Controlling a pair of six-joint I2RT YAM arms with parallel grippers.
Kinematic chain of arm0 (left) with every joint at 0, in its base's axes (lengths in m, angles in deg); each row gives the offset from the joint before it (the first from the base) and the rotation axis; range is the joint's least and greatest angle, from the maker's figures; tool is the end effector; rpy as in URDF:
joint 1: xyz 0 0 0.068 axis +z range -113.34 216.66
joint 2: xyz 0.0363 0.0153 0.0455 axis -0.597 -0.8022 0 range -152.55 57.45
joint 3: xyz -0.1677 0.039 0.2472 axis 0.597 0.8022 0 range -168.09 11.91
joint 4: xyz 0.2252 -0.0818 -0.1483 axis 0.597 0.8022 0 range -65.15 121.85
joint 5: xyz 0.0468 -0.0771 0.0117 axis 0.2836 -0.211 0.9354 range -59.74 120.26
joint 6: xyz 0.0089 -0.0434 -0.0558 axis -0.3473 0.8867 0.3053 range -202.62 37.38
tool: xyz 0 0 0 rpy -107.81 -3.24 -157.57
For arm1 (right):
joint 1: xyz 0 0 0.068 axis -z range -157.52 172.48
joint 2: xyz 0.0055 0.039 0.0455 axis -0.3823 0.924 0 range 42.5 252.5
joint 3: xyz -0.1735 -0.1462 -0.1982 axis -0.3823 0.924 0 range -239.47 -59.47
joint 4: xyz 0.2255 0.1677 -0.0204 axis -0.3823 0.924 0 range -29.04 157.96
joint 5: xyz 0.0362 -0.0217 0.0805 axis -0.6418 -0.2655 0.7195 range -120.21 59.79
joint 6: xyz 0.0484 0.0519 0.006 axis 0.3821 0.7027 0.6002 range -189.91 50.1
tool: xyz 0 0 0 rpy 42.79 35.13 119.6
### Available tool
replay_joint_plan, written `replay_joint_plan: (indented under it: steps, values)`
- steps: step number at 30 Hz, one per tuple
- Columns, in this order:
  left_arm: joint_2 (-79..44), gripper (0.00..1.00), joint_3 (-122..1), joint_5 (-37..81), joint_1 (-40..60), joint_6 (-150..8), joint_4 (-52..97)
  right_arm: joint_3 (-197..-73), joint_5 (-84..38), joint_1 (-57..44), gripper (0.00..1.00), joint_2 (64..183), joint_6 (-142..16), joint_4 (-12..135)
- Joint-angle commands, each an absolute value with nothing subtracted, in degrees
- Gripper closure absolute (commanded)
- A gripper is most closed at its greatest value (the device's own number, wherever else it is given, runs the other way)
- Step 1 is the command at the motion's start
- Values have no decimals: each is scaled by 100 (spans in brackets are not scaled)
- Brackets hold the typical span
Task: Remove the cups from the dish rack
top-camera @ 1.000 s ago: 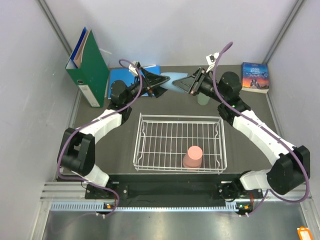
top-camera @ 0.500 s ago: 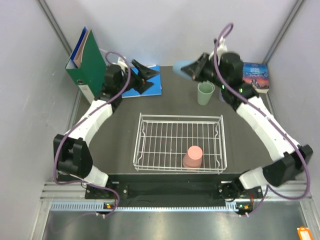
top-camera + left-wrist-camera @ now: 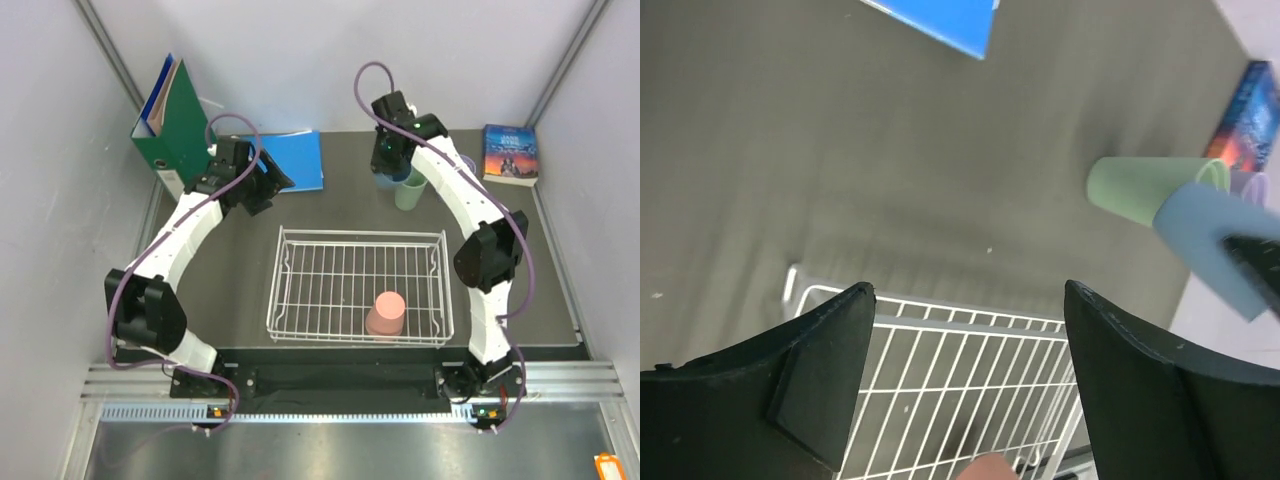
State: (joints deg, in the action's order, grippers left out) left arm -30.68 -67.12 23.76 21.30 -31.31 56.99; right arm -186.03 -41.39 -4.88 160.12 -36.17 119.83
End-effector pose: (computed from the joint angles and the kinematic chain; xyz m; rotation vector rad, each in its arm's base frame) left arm 0.3671 -0.1076 0.3364 -0.6806 2.2972 -0.7099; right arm 0.4444 0.2172 0.3735 0.2220 2.4249 0.2460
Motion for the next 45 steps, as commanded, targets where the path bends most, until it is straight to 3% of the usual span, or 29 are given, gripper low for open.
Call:
replay_joint_plan:
  steps: [1,11,27,37,41,45]
  values:
    - [-3105,20,-6913,2666,2128,-3437,6061,-18542,-4296,-687,100,15947,-3852,12371]
    - [-3298,22,-6878,2526,2084,-3463,6071,-17918,-4094,-916,100,16115,-3888,11827]
    - [-3448,22,-6825,2560,2040,-3560,6132,-18858,-3734,-837,100,17345,-4134,11818]
    - [-3571,22,-6957,2569,2040,-3604,6124,-18832,-3505,-820,68,17276,-4213,11572]
    - [-3510,21,-6931,2289,2040,-3657,5861,-18831,-3417,-820,63,17047,-4240,11396]
    - [-3246,21,-6825,2130,2040,-3823,5518,-18316,-3268,-802,61,15962,-4240,10809]
